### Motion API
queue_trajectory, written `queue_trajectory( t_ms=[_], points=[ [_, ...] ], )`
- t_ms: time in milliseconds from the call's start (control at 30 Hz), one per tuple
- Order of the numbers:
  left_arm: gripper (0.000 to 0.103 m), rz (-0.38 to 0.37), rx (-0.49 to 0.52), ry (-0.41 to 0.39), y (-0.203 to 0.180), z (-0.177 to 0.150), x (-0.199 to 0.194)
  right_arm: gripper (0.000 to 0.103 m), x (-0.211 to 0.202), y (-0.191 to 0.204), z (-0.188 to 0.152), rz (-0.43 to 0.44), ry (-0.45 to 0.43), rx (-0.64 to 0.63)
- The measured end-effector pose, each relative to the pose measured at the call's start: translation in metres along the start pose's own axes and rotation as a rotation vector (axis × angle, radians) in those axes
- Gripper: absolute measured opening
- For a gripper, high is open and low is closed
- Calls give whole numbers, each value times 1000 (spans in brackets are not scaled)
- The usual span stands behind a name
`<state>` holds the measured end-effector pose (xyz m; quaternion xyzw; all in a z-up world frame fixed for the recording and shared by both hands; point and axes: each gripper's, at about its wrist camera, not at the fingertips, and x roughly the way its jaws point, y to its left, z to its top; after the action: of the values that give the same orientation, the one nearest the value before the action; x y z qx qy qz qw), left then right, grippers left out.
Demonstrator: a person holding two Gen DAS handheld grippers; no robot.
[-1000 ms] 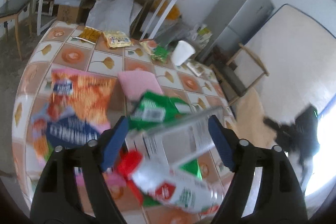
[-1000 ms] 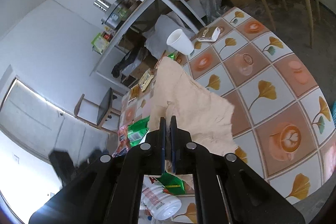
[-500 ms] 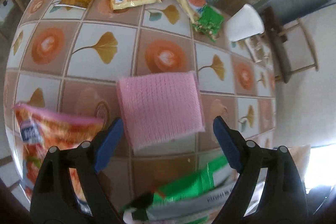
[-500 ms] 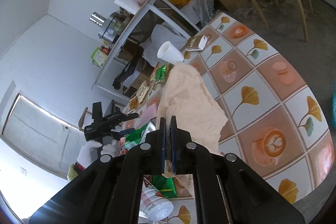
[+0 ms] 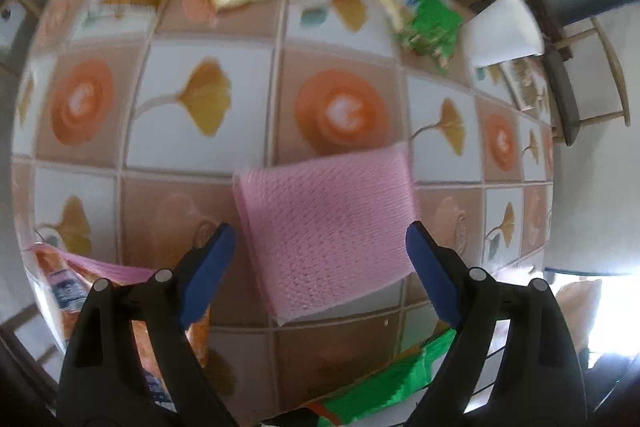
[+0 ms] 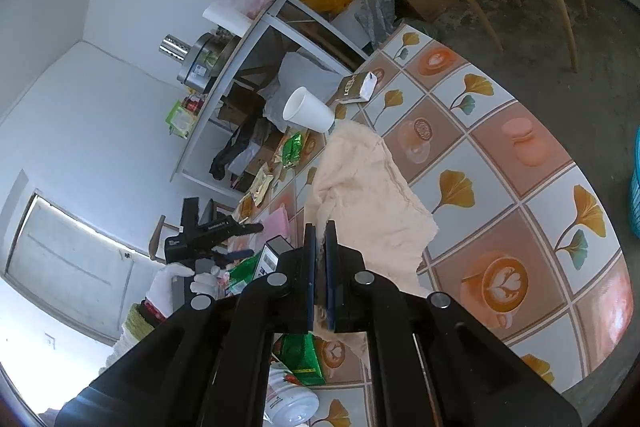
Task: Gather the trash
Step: 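Grasp the brown paper with the right gripper while the left reaches for the pink sponge, then grasp the pink sponge with the left gripper and carry both toward the wastebasket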
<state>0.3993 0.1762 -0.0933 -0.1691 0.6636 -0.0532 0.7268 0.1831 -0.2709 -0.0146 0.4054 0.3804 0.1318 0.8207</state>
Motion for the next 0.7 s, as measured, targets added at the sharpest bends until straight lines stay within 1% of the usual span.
queue_trajectory(
  t_ms=[67,100,200,300,333,367,433,467,500,567,633,667,700],
  points=[
    [83,-18,-37,41,7,2,8,5,3,-1,0,1,4,7],
    [84,-23,-43,46,8,2,10,5,3,-2,0,1,6,9],
    [83,-34,-7,42,1,3,11,5,5,-3,0,-4,9,13],
    [78,-18,47,28,-11,4,12,5,5,-5,2,-13,4,16],
    [75,-20,67,22,-15,3,11,5,4,-5,2,-16,-1,18],
    [74,-19,79,18,-18,4,12,5,3,-6,3,-18,-3,19],
    [66,-11,112,0,-25,4,9,5,3,-8,4,-22,-8,23],
    [64,-3,132,-19,-29,4,6,5,2,-8,4,-24,-9,24],
    [59,0,142,-29,-32,4,4,5,3,-9,5,-26,-9,25],
    [52,-8,155,-50,-35,5,-1,5,2,-10,4,-29,-8,28],
    [41,-24,158,-64,-37,8,-5,5,2,-10,3,-30,-8,29],
    [40,-31,159,-75,-39,9,-7,5,2,-10,3,-31,-8,29],
    [36,-34,162,-86,-40,9,-9,5,1,-10,3,-31,-8,28]
  ],
)
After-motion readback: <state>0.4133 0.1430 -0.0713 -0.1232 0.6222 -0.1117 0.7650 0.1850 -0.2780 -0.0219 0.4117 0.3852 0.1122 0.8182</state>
